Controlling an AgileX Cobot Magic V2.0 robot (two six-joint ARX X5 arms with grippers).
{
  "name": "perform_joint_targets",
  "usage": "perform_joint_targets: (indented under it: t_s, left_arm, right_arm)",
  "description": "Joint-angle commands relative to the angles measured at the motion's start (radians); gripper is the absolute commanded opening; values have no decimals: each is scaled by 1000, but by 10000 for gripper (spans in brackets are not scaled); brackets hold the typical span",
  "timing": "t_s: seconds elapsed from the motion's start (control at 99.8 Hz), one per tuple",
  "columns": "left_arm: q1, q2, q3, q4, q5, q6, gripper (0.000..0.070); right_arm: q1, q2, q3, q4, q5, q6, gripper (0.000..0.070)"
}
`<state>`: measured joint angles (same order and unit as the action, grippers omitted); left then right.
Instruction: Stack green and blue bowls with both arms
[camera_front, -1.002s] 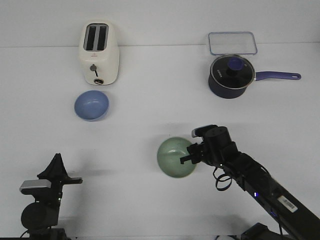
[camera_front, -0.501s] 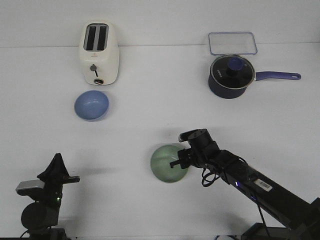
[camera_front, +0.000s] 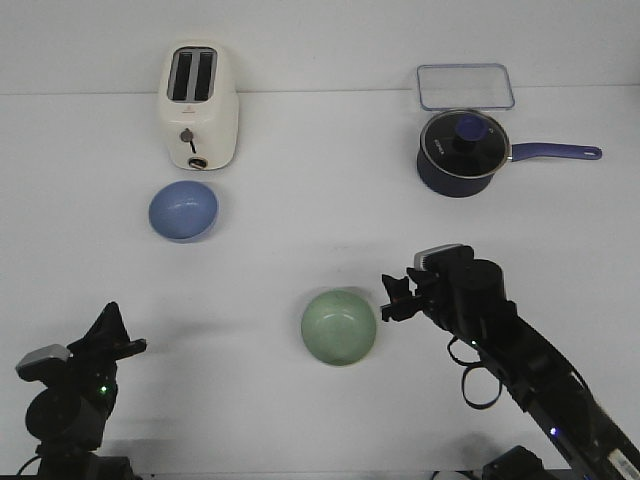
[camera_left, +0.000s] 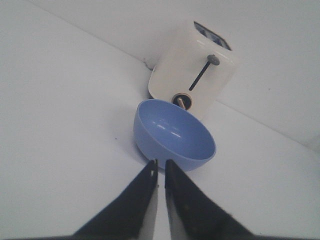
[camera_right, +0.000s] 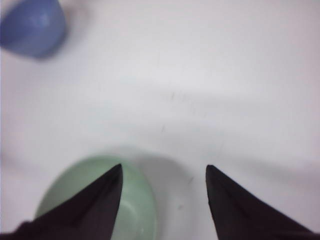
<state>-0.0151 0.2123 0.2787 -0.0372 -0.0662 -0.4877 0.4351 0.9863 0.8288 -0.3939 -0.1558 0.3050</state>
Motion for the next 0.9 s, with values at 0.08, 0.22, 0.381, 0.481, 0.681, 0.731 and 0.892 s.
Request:
perform_joint_targets:
  t_s: [0.08,0.22,0.381,0.481,0.681,0.731,0.892]
  left_arm:
    - [2,278,192,-18,-5,92,14]
    - [5,589,394,-93,-1,191,13]
    - [9,920,612,-181,27,266,64]
    - [10,1080,715,-191,45,280,312]
    - [17,1337,897,-220,44,338,474]
    - [23,1390,941,-235,44,338,474]
    - [43,1535,1049,-280,44,338,471]
  right_arm:
    - [-32,-54,14,-28,4,-29,347]
    - [-50,-63,14,-79,3,-60,347]
    - [-50,-62,14,-97,6,-74,347]
    - [-50,-62,14,-98,6,-75,347]
    - [-50,-62,14,-98,6,-79,347]
    - [-50,-62,14,-101,6,-79,347]
    - [-50,-62,14,-102,6,-79,347]
